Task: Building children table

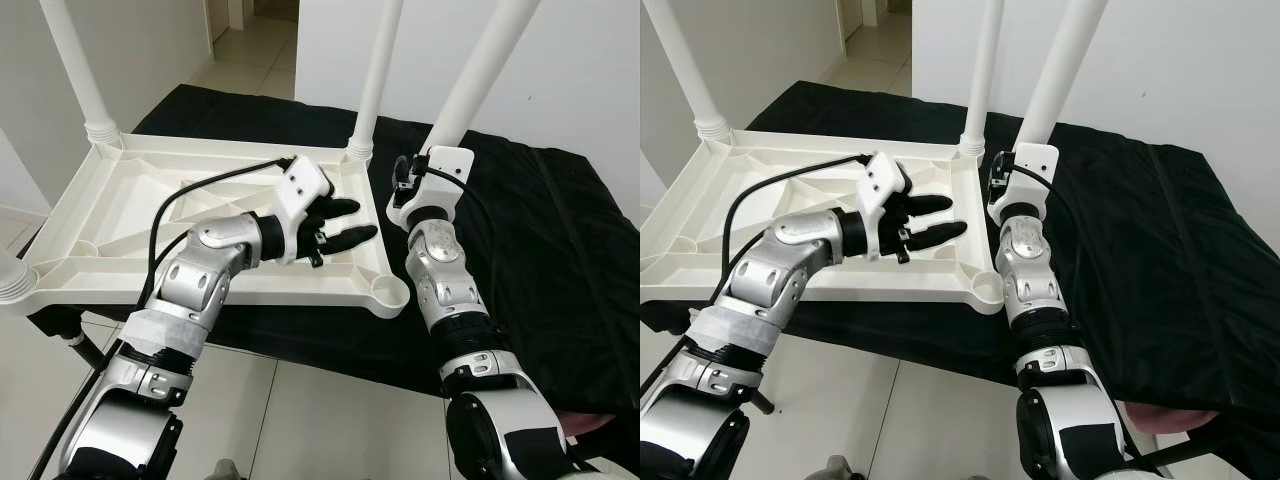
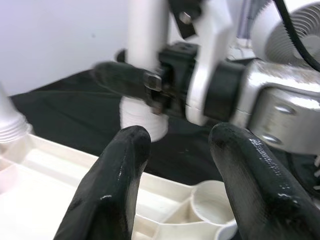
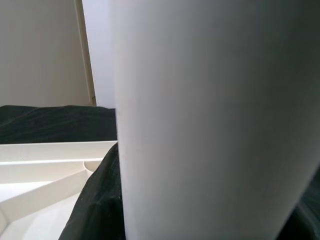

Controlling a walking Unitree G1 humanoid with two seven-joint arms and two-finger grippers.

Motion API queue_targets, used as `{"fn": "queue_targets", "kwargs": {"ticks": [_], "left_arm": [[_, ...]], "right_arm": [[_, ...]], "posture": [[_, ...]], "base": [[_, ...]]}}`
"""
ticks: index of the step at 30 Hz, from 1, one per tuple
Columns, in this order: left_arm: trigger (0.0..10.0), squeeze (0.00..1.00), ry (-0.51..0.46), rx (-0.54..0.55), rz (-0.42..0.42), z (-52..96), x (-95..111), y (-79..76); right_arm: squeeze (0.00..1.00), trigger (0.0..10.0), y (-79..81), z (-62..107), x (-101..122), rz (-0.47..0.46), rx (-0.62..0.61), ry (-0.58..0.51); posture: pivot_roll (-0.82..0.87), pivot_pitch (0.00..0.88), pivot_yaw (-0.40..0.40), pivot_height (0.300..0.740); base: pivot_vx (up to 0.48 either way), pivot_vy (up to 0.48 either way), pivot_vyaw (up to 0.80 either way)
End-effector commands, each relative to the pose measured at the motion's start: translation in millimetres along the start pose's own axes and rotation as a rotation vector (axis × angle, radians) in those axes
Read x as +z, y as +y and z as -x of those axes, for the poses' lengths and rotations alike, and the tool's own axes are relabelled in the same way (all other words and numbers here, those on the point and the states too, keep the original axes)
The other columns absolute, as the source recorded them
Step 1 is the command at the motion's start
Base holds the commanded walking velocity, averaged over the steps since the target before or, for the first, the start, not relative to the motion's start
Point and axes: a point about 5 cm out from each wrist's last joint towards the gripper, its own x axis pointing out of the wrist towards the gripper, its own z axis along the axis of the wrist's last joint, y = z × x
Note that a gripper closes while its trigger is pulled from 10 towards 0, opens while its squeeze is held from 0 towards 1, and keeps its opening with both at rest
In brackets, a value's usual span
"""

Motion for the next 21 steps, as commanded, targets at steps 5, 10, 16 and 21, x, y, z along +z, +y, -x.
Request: {"fn": "queue_targets", "kwargs": {"ticks": [5,10,16,21], "left_arm": [[10.0,0.0,-0.011,0.431,0.03,10.8,7.0,24.4],[10.0,0.0,-0.02,0.492,0.036,14.8,6.6,25.6],[10.0,0.0,-0.033,0.483,0.005,16.9,4.3,19.3],[10.0,0.0,-0.021,0.457,-0.007,19.0,-2.1,10.8]], "right_arm": [[0.0,10.0,1.2,4.0,-6.1,0.012,0.022,0.025],[0.0,10.0,-1.9,8.6,-11.9,0.024,0.022,0.039],[0.0,10.0,-2.9,18.5,-20.2,0.04,0.033,0.053],[0.0,10.0,-4.9,31.0,-28.9,0.049,0.043,0.072]], "posture": [[0.06,0.0,-0.079,0.74],[0.06,0.0,-0.078,0.74],[0.06,0.0,-0.077,0.74],[0.06,0.0,-0.07,0.74]], "base": [[0.0,0.0,0.0],[0.0,0.0,0.0],[0.0,0.0,0.0],[0.0,0.0,0.0]]}}
